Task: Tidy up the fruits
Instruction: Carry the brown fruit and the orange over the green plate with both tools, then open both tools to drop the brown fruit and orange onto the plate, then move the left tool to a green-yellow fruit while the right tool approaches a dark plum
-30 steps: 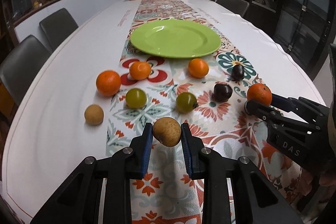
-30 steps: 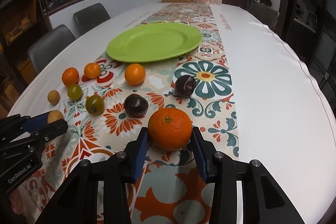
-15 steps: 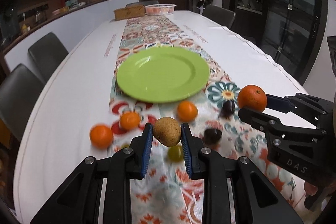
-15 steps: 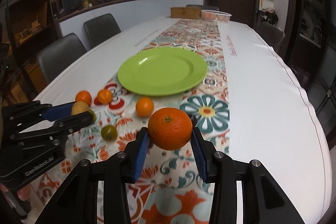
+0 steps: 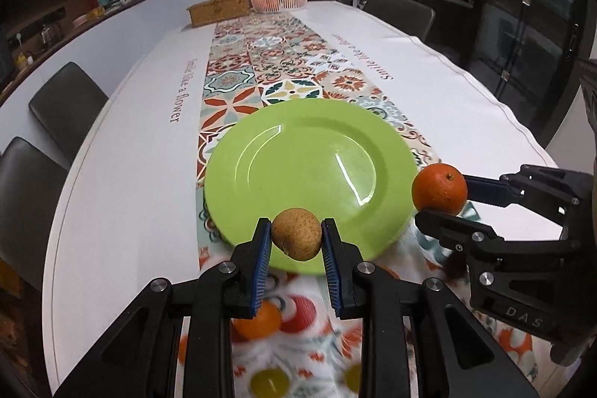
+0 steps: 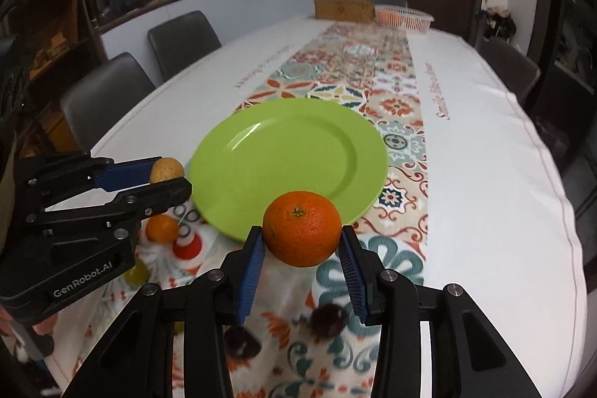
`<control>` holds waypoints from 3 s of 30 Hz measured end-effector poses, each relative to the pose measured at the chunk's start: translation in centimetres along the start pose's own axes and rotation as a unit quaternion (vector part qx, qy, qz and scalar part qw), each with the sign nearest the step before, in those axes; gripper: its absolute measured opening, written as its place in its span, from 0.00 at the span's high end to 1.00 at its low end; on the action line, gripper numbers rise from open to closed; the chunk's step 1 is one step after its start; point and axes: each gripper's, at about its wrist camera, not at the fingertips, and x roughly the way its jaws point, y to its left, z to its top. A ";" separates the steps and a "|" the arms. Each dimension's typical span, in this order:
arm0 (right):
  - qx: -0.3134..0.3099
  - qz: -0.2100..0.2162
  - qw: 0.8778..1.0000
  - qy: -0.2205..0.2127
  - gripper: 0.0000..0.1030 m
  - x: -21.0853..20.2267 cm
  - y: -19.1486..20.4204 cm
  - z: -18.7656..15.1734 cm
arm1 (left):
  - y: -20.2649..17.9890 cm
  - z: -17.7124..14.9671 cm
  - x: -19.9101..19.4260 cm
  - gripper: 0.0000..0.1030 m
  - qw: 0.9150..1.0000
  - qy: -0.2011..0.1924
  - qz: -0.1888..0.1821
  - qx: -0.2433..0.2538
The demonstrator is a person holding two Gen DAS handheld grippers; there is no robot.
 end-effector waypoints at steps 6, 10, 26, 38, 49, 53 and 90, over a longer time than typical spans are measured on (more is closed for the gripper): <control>-0.001 0.010 0.999 0.033 0.60 3.3 -1.0 2.2 | 1.5 1.5 3.7 0.73 0.999 0.042 -0.006 -0.005; -0.007 0.009 0.999 0.046 0.60 4.8 -1.1 3.0 | 2.0 2.0 5.4 0.73 0.997 0.069 -0.014 -0.011; 0.002 0.019 0.998 0.064 0.55 6.8 -1.8 3.7 | 2.5 2.7 5.0 0.55 0.998 0.054 0.010 -0.007; 0.012 0.016 1.000 -0.003 0.49 0.5 -1.2 2.2 | 1.2 0.7 -2.1 0.45 0.999 -0.005 0.042 0.002; -0.012 0.010 0.997 -0.069 0.36 -7.0 1.1 -1.4 | -1.2 -4.0 -9.8 0.20 0.992 -0.089 0.085 0.000; -0.011 0.019 0.997 -0.076 0.36 -8.5 1.5 -2.9 | -1.8 -5.8 -11.6 0.16 0.991 -0.111 0.080 -0.007; -0.108 0.032 0.994 -0.011 0.41 -3.7 4.5 -10.1 | -4.3 -13.2 -6.2 0.47 0.993 -0.074 -0.022 0.091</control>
